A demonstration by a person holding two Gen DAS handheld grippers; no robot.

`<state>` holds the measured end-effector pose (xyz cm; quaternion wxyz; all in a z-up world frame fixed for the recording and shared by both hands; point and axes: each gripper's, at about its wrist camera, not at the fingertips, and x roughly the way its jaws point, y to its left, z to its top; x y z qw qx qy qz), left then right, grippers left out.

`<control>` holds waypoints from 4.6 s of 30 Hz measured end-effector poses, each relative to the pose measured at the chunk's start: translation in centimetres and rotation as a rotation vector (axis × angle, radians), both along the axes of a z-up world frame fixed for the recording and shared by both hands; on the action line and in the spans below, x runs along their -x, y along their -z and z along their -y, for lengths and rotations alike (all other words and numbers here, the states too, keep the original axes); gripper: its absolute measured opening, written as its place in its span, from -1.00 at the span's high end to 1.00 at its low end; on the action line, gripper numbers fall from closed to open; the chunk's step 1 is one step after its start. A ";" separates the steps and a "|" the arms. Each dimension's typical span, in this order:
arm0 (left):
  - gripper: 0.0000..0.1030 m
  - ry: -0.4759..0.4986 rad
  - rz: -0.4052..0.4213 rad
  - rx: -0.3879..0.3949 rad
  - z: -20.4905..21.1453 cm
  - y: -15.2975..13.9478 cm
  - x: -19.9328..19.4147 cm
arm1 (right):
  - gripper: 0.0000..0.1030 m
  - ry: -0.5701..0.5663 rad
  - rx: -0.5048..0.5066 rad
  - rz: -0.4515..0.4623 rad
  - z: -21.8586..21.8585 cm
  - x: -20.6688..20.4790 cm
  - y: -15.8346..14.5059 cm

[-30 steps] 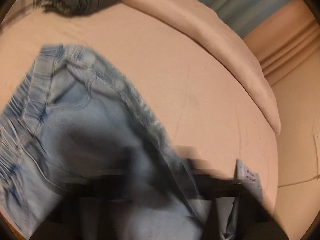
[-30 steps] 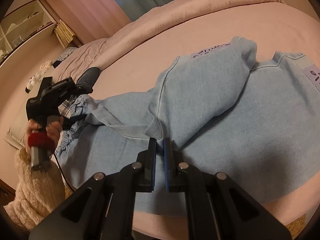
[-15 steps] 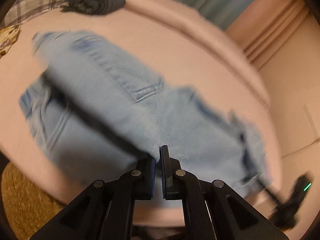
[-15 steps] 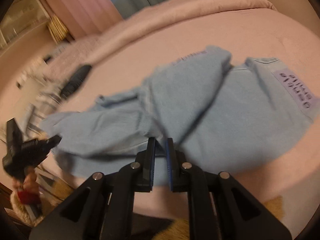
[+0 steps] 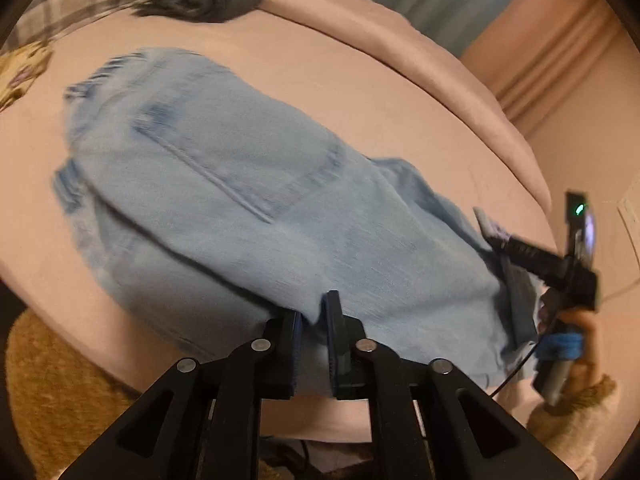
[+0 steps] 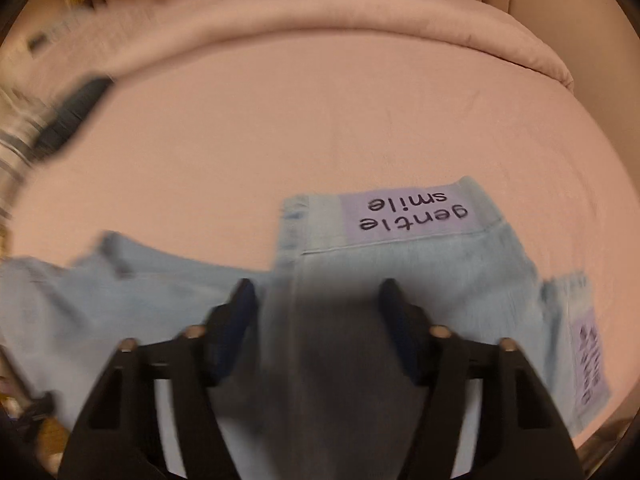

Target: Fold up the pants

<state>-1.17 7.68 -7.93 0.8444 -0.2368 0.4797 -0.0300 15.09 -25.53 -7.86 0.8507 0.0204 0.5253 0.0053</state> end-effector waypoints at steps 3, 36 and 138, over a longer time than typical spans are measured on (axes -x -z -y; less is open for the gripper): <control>0.40 -0.047 0.021 -0.018 -1.4 -1.1 0.0 | 0.54 -0.048 -0.061 0.002 0.6 -1.1 1.5; 0.72 -0.051 -0.032 -0.186 -2.4 0.1 1.7 | 0.75 0.521 -0.380 0.178 19.1 20.5 -1.5; 0.43 0.125 0.081 -0.178 0.6 -6.6 2.2 | 0.80 0.302 -0.049 0.059 21.7 11.1 0.0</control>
